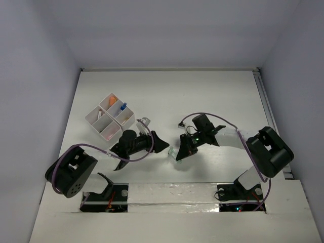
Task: Sort the stationery into containers
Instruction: Place the pen at the center of the board.
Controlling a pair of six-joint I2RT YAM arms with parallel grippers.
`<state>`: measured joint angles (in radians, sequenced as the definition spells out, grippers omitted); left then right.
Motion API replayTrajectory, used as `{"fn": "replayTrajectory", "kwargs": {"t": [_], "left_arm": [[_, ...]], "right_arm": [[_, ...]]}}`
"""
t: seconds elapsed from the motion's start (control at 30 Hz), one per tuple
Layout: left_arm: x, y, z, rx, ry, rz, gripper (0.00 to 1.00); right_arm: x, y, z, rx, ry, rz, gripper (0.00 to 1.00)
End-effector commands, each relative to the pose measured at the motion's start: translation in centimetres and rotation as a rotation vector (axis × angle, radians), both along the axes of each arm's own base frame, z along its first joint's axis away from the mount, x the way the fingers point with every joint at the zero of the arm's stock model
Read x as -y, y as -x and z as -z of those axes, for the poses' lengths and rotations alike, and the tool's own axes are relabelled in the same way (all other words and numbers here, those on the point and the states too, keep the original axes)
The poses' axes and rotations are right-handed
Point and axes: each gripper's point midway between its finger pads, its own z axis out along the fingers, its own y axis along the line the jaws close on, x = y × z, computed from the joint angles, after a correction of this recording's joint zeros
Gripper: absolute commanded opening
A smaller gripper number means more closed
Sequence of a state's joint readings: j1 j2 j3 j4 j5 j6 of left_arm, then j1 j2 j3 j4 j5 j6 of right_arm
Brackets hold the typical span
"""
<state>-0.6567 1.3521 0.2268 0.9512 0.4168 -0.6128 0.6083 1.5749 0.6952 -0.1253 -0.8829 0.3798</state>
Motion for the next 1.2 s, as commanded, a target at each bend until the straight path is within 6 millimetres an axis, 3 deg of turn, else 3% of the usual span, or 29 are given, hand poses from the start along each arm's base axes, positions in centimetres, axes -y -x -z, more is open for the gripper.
{"fn": "replayTrajectory", "kwargs": {"t": [0.0, 0.17, 0.27, 0.33, 0.5, 0.6, 0.7, 0.8, 0.97, 1.17], "left_arm": [[-1.7, -1.8, -3.2, 0.049, 0.132, -0.091, 0.61], [-3.6, -2.5, -3.9, 0.079, 0.133, -0.194, 0.57], [-5.0, -3.1, -4.5, 0.113, 0.100, -0.275, 0.57], [-5.9, -3.1, -5.4, 0.135, 0.094, -0.319, 0.57], [-8.5, -3.9, -7.2, 0.185, 0.075, -0.461, 0.56], [-9.7, -4.1, -8.5, 0.219, 0.068, -0.510, 0.56], [-9.9, -4.0, -9.3, 0.233, 0.074, -0.517, 0.56], [-9.7, -4.1, -9.7, 0.238, 0.083, -0.510, 0.56], [-9.2, -4.5, -9.4, 0.235, 0.064, -0.493, 0.56], [-9.1, -4.6, -9.0, 0.227, 0.053, -0.488, 0.56]], "right_arm": [[-1.3, -0.9, -4.3, 0.089, -0.129, -0.052, 0.00], [-2.8, -1.8, -5.0, 0.069, -0.215, -0.094, 0.00], [-4.7, -3.3, -6.3, 0.100, -0.290, -0.109, 0.00], [-6.1, -3.3, -6.6, 0.105, -0.300, -0.142, 0.00], [-9.6, -4.9, -6.0, 0.082, -0.312, -0.192, 0.00], [-10.7, -5.1, -5.3, 0.047, -0.338, -0.215, 0.00], [-10.8, -5.1, -4.6, 0.038, -0.339, -0.216, 0.00], [-10.1, -4.5, -2.5, -0.004, -0.290, -0.204, 0.00], [-8.1, -2.8, 1.0, -0.049, -0.196, -0.162, 0.00], [-5.9, -1.5, 3.4, -0.064, -0.105, -0.111, 0.00]]}}
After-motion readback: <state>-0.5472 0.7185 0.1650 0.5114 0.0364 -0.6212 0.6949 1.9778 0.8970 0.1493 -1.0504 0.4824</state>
